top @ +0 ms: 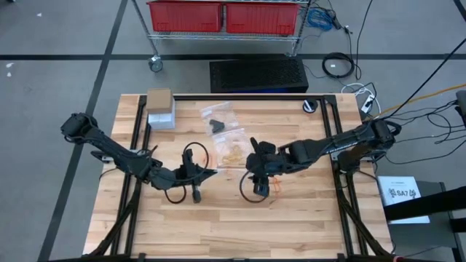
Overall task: Sort rubber bands
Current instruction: Put the bottom orange rubber band into the transparent zip bag
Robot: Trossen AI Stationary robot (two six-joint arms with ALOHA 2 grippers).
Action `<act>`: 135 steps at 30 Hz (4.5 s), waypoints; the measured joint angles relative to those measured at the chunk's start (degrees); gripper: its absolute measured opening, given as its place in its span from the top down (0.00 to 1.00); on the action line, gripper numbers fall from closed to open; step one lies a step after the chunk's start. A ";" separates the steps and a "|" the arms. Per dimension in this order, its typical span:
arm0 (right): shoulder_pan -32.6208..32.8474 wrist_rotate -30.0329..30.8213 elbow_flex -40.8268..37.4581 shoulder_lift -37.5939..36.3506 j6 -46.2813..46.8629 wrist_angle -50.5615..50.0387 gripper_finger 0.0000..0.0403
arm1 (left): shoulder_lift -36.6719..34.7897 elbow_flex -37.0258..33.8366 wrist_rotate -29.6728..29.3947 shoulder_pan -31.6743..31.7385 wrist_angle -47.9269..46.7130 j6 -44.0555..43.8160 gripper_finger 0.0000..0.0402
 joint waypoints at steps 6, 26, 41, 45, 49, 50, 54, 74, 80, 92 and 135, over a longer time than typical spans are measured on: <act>1.65 3.39 -4.16 0.09 0.03 6.20 0.61 | 0.00 0.00 -0.02 0.01 0.07 0.04 1.00; 0.34 2.95 -4.88 0.07 -5.13 14.75 0.97 | 2.71 0.00 -0.07 0.69 2.86 -1.49 1.00; 1.13 1.74 -4.83 -9.31 9.34 0.77 0.74 | 0.94 0.00 -4.54 0.67 2.16 1.92 1.00; 3.64 1.50 -4.83 -9.56 19.98 -10.32 0.63 | 0.92 0.00 -4.55 0.74 0.93 1.60 1.00; 7.05 1.46 -5.07 -6.39 31.04 -15.89 0.53 | 0.90 0.00 -4.56 0.73 0.87 1.57 1.00; 7.85 1.47 -5.58 -5.38 33.18 -15.49 0.51 | 0.90 0.00 -4.55 0.73 0.87 1.57 1.00; 9.92 1.37 -8.91 -1.51 43.23 -14.15 0.45 | 0.90 0.00 -4.50 0.75 0.85 1.53 1.00; 11.36 2.66 -30.47 4.04 65.88 8.62 0.42 | 0.90 0.00 -3.85 0.71 0.09 1.37 1.00; 10.54 2.74 -29.68 7.17 64.24 8.22 0.61 | 0.90 0.00 -3.82 0.93 -0.49 -0.10 1.00; 9.59 7.13 -15.22 5.79 47.21 0.48 0.99 | 0.87 0.00 -3.82 1.02 -0.25 -0.17 1.00; -4.76 -0.03 5.18 8.31 -13.57 10.05 0.98 | 0.90 0.00 1.98 2.94 -0.42 -1.66 1.00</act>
